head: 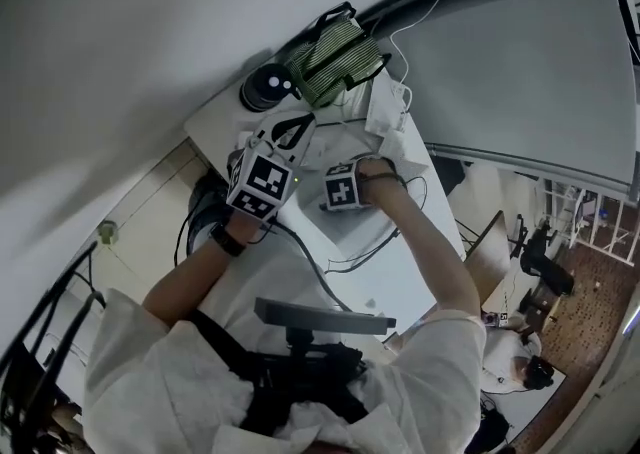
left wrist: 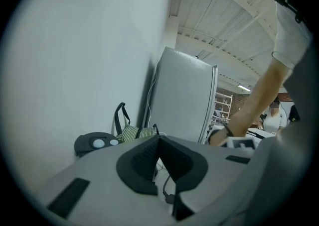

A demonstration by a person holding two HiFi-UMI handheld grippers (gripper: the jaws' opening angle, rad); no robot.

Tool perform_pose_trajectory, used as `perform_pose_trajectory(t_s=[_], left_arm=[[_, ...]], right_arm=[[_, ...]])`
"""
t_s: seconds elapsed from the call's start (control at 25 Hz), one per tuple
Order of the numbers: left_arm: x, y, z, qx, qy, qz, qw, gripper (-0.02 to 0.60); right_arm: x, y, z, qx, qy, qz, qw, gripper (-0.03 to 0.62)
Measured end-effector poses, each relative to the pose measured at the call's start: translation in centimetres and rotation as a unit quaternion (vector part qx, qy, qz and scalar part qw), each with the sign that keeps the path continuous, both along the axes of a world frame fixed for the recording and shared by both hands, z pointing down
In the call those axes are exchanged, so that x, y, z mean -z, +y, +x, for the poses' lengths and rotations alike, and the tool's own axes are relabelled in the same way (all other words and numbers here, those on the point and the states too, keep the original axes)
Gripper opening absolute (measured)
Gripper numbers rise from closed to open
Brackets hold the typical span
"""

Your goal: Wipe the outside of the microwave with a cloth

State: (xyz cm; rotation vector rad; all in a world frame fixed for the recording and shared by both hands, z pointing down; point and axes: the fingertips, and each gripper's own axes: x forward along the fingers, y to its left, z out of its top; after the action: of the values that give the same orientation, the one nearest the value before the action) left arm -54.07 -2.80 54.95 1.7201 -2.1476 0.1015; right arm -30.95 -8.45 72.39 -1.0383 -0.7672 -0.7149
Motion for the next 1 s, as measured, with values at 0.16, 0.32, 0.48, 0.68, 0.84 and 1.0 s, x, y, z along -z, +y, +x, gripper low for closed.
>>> perform_pose_trajectory(t_s=[0.16, 0.32, 0.48, 0.68, 0.84, 1.0], left_arm=[[-0.4, 0.4, -1.0, 0.012, 0.0, -0.006, 0.9999, 0.023], [-1.2, -0.6, -1.5, 0.009, 0.002, -0.002, 1.0, 0.023], [-1.6, -1.6, -0.7, -0.004, 0.004, -0.007, 1.0, 0.023], [-2.2, -1.8, -0.2, -0.009, 0.006, -0.026, 0.9996, 0.023], [-2.3, -1.6, -0.7, -0.002, 0.007, -0.029, 0.9996, 0.023], [-2.9, -1.5, -1.2, 0.003, 0.01, -0.034, 0.9994, 0.023]], right_arm=[[0.6, 9.8, 1.7, 0.018, 0.005, -0.116, 0.993, 0.016], [-0.7, 11.8, 1.7, 0.034, 0.001, -0.154, 0.987, 0.017], [-3.3, 1.8, -0.9, -0.013, -0.017, -0.054, 0.998, 0.015], [-3.7, -11.0, -1.9, -0.091, -0.007, 0.07, 0.993, 0.015], [-3.5, -16.8, -2.5, -0.099, -0.008, 0.164, 0.981, 0.016], [-6.6, -15.4, -2.5, -0.077, 0.001, 0.156, 0.985, 0.016]])
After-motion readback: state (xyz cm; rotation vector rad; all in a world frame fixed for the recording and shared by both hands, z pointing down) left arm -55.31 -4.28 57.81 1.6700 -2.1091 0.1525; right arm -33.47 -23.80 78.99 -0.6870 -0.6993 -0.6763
